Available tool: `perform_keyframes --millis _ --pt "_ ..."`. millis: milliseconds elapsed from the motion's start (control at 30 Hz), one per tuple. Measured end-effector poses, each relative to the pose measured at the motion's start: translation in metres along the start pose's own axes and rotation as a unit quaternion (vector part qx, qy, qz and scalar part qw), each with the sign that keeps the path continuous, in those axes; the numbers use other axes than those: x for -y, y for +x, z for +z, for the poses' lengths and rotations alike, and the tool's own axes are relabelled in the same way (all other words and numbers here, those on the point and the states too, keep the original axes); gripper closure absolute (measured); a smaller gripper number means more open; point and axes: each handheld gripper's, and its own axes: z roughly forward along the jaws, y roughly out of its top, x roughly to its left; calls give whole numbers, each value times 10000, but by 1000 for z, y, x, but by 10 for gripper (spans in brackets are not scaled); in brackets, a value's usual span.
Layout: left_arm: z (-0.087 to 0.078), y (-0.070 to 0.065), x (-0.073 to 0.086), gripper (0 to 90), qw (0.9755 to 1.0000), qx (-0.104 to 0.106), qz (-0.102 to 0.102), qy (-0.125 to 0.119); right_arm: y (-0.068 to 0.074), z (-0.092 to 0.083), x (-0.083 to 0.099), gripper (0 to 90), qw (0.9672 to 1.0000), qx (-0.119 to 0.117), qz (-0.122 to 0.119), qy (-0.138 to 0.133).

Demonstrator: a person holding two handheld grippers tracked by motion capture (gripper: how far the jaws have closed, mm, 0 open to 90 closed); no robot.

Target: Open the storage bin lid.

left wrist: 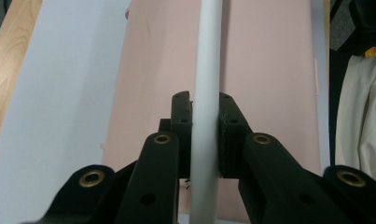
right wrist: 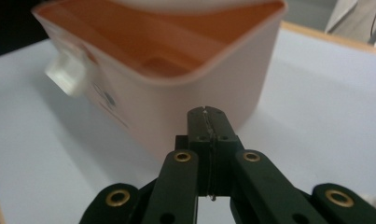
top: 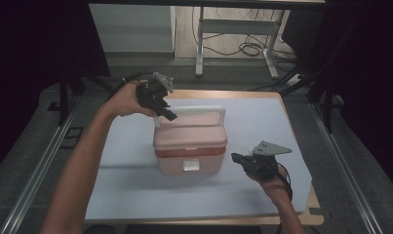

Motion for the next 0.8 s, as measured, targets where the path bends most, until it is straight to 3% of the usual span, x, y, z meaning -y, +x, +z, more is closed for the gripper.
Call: perform_keyframes --millis 333,800 --pt "0 0 -1 803 10000 -16 -8 33 15 8 -19 900 9994 -126 -154 -285" --pt "-1 -1 -2 803 10000 -25 -13 79 20 17 -29 900 9988 -183 -165 -434"
